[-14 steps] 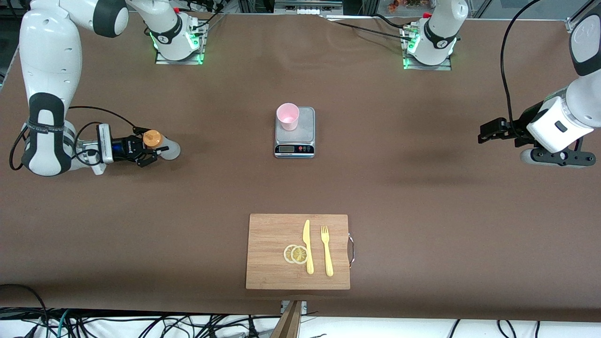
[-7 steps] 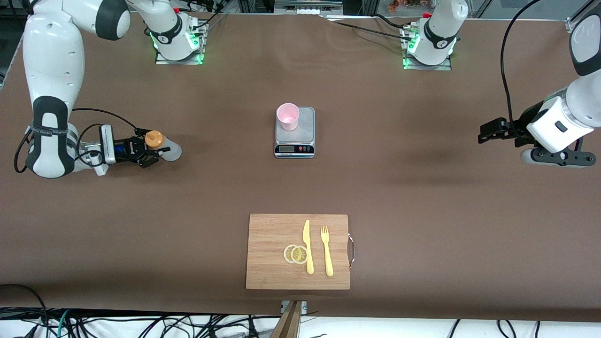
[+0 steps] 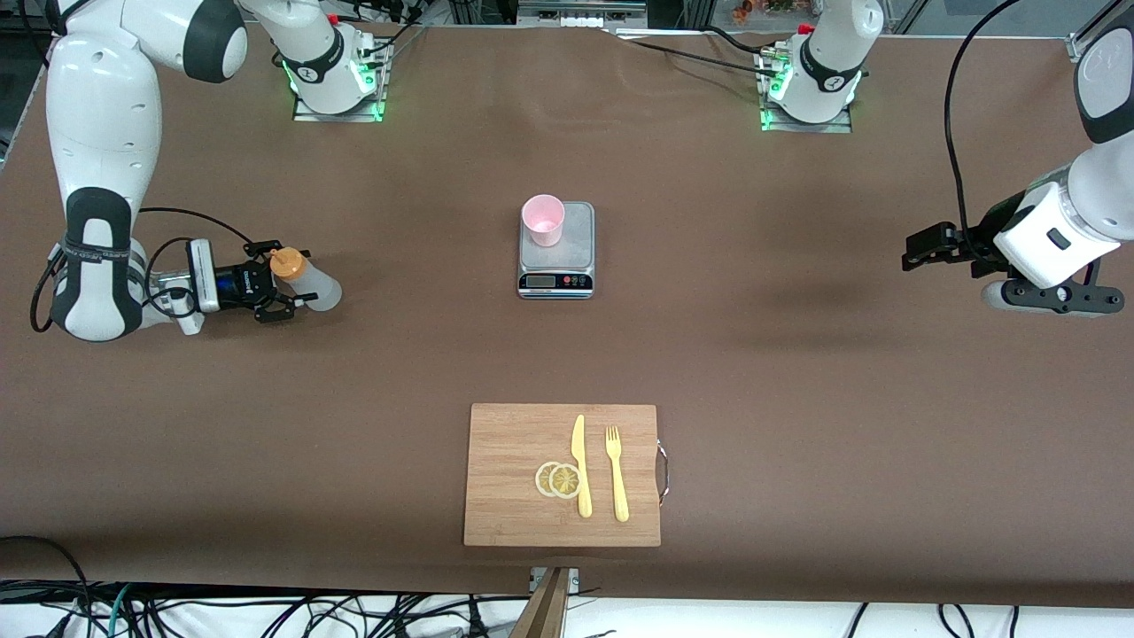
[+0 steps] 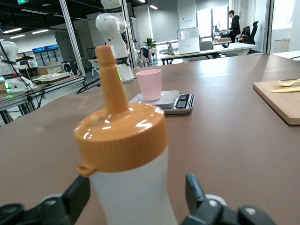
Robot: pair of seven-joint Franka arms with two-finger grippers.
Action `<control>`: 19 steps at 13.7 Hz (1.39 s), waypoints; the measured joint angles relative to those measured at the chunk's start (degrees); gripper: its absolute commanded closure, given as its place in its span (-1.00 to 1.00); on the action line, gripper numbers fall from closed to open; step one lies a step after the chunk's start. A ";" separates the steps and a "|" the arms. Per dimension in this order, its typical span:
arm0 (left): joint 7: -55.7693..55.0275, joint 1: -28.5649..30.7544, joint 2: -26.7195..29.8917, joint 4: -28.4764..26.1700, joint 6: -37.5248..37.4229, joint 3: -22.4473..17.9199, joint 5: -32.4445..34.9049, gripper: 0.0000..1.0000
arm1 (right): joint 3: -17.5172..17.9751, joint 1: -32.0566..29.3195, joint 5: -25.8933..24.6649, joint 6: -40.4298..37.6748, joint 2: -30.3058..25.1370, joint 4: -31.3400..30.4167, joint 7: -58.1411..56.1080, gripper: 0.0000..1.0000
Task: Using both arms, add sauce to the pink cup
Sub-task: 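Open the right gripper and pull it away from the bottle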
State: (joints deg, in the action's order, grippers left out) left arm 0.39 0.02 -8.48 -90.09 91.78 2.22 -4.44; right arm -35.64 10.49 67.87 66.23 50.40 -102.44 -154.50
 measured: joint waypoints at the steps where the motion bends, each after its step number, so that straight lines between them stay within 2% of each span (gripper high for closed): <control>1: 0.00 0.00 0.00 0.00 0.00 0.00 0.00 -1.00 | -0.34 -0.17 -0.44 0.02 0.01 0.22 0.11 -1.00; 3: 0.00 0.00 0.00 0.01 0.00 0.00 0.00 -1.00 | -2.12 -0.53 -2.30 -0.02 0.01 1.60 1.71 -1.00; 7: 0.00 0.00 -0.02 0.01 0.00 0.00 0.00 -1.00 | -8.28 -0.85 -6.89 -1.94 -0.20 7.28 8.62 -1.00; 11: 0.00 0.00 -0.02 0.02 0.00 0.00 0.00 -1.00 | -12.98 -0.91 -8.24 -12.31 -0.57 14.47 19.85 -1.00; 15: 0.00 0.00 -0.02 0.03 0.00 0.00 0.00 -1.00 | -14.18 -0.91 -6.77 -19.74 -1.00 18.64 33.52 -1.00; 17: 0.00 0.00 -0.02 0.03 0.00 0.00 0.00 -1.00 | -14.17 -0.85 -5.72 -20.48 -2.21 20.36 40.29 -1.00; 19: 0.00 0.00 -0.02 0.03 0.00 0.00 0.00 -1.00 | -12.73 -0.82 -5.51 -19.29 -5.11 21.25 49.06 -1.00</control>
State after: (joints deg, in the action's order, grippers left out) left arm 0.39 0.02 -8.50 -90.06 91.78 2.22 -4.44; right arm -48.37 9.66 62.36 46.94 45.29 -81.19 -105.43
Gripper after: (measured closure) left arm 0.000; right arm 0.000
